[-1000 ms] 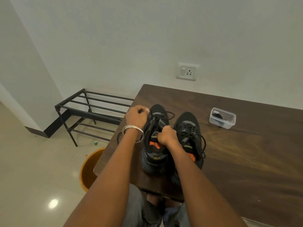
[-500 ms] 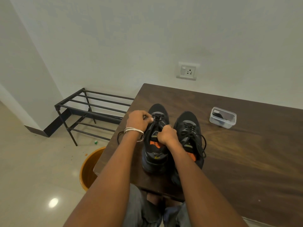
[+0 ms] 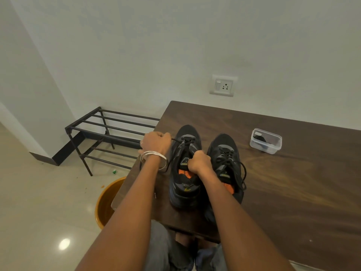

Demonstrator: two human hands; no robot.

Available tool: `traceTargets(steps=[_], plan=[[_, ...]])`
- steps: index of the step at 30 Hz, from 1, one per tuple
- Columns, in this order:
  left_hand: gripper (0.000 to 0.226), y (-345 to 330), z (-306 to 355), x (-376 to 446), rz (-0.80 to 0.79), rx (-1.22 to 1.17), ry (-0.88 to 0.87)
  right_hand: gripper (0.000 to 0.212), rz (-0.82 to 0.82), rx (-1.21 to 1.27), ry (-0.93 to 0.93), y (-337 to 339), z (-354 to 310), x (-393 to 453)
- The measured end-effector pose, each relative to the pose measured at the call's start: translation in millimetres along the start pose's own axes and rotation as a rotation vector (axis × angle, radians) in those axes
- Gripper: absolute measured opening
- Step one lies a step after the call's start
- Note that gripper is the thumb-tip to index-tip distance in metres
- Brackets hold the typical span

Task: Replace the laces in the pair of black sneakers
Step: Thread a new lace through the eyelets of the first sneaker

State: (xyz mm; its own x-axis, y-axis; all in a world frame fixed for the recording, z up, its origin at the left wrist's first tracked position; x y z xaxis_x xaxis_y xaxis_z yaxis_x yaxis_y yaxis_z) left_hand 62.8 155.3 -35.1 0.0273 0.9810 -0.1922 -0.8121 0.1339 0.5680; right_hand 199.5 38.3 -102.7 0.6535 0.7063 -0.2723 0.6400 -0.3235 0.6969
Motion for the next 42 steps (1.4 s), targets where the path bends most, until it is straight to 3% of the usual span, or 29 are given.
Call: traceTargets(steps=[3,8,11,16,23,27,31,39,42], plan=[[0.034,5,-1,-2,0.075,0.159,0.02,0.062,-0.008,-0.016,-0.001,1,-3,-2],[0.037,-14,0,-1,0.021,0.413,-0.034,0.065,-0.031,-0.049,-0.011,4,-6,-5],[0.027,-27,-2,2,-0.112,0.325,-0.057,0.063,-0.045,-0.069,-0.007,7,-8,-7],[0.015,-31,2,-8,-0.228,0.248,-0.064,0.035,-0.067,-0.114,0.03,15,-13,-12],[0.025,-20,7,-14,-0.211,0.122,-0.039,0.033,-0.074,-0.134,0.04,21,-17,-18],[0.007,-12,13,-11,-0.217,-0.09,-0.03,0.036,-0.08,-0.17,0.065,27,-22,-23],[0.008,9,30,-10,-0.099,0.013,-0.163,0.035,-0.028,-0.182,0.131,43,-38,-24],[0.033,3,35,-16,-0.342,-0.33,-0.133,0.032,0.14,0.019,0.233,75,-54,-23],[0.042,-5,32,-14,-0.433,-0.341,-0.098,0.027,0.09,0.078,0.304,68,-59,-26]])
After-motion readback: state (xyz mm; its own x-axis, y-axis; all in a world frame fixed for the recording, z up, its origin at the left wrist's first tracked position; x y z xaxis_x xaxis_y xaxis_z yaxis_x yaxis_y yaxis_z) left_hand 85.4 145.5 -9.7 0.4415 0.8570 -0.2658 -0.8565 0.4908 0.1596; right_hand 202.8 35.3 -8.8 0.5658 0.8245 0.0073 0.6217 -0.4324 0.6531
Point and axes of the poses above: each hand's wrist, its own x-axis towards the middle knuckle, its own y-axis out of the back of the hand, z = x × y, the point moved 8 cm from there along x, towards the middle knuckle, and after that the axes turned 13 degrees about y, right-handed, at the moved point
